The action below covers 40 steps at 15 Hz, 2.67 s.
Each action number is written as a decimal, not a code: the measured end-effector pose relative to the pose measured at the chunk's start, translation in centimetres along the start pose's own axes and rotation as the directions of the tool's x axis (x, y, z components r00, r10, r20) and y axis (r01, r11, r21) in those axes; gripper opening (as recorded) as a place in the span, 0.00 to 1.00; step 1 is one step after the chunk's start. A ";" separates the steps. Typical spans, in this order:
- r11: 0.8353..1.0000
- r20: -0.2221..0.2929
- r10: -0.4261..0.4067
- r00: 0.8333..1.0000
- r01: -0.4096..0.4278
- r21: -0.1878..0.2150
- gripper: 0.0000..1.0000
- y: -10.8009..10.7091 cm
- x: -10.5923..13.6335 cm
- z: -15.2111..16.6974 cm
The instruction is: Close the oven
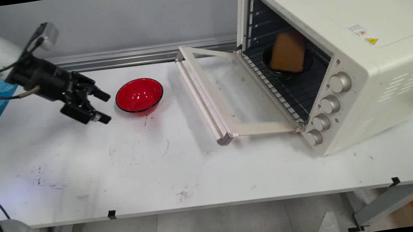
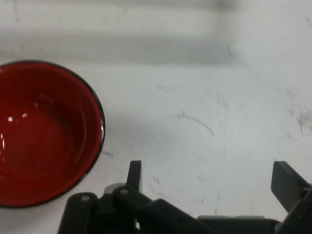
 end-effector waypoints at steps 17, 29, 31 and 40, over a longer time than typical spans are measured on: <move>0.998 -0.058 0.051 0.997 -0.048 0.045 1.00 -1.3 7.0 14.0; 0.995 -0.068 0.087 0.994 -0.083 0.053 0.00 -1.8 9.0 19.8; 0.995 -0.073 0.087 0.993 -0.083 0.056 0.00 -1.8 9.3 20.3; 0.994 -0.135 0.084 0.987 -0.074 0.079 0.00 -2.1 11.6 19.9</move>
